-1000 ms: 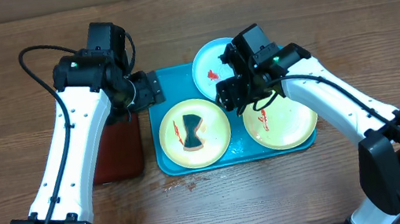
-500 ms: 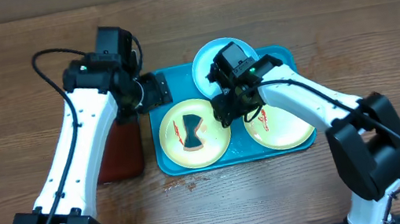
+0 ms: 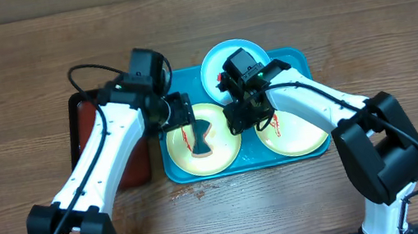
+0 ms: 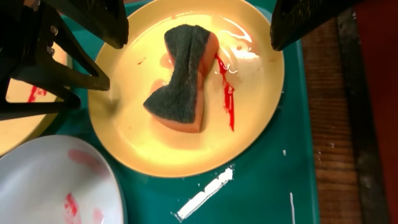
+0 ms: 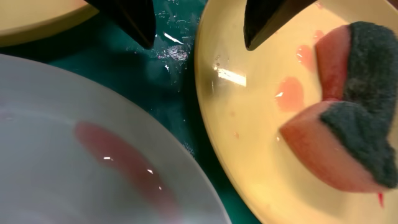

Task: Clean dirty plates on tray and stack at the side
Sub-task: 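Hold the plate rim with the right gripper and scrub with the left sponge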

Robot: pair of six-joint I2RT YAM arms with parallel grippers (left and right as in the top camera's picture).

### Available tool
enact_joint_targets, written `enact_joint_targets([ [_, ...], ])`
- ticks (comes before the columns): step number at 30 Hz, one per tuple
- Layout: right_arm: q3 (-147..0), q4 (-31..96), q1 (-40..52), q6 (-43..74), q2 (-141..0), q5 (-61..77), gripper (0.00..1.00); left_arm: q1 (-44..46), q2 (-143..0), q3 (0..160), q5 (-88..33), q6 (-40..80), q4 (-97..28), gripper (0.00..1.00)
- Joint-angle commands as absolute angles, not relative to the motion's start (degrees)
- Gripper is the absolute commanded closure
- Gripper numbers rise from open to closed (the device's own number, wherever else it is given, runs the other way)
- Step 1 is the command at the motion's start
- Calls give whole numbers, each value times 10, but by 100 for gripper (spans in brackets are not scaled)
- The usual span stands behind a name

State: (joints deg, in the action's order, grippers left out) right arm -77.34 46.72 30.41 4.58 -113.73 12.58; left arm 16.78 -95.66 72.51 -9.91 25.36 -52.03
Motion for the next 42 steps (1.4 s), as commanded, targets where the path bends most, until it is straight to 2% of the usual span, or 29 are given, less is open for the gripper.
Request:
enact_joint_targets([
  [1, -771, 468, 303, 40, -1155, 121, 54, 174, -960, 697, -106, 260, -502, 27],
  [3, -771, 467, 303, 40, -1155, 121, 56, 174, -960, 688, -105, 259, -496, 29],
  [7, -771, 466, 302, 40, -1155, 120, 72, 174, -960, 681, -106, 257, -483, 37],
  [11, -771, 465, 303, 43, -1155, 121, 83, 174, -963, 668, -106, 265, -456, 42],
  [21, -771, 456, 303, 47, -1155, 121, 83, 209, -997, 645, -121, 232, -396, 45],
  [25, -771, 457, 303, 47, -1155, 121, 83, 230, -1028, 645, -94, 225, -396, 51],
  [30, -771, 458, 303, 47, -1155, 121, 83, 232, -1058, 645, -93, 225, -396, 54],
  [38, -771, 457, 303, 47, -1155, 120, 83, 230, -1062, 645, -77, 223, -395, 79],
  [40, -771, 457, 303, 47, -1155, 120, 83, 229, -1062, 646, -68, 223, -397, 94],
  [42, -771, 457, 303, 47, -1155, 120, 83, 228, -1062, 646, -53, 223, -397, 96],
])
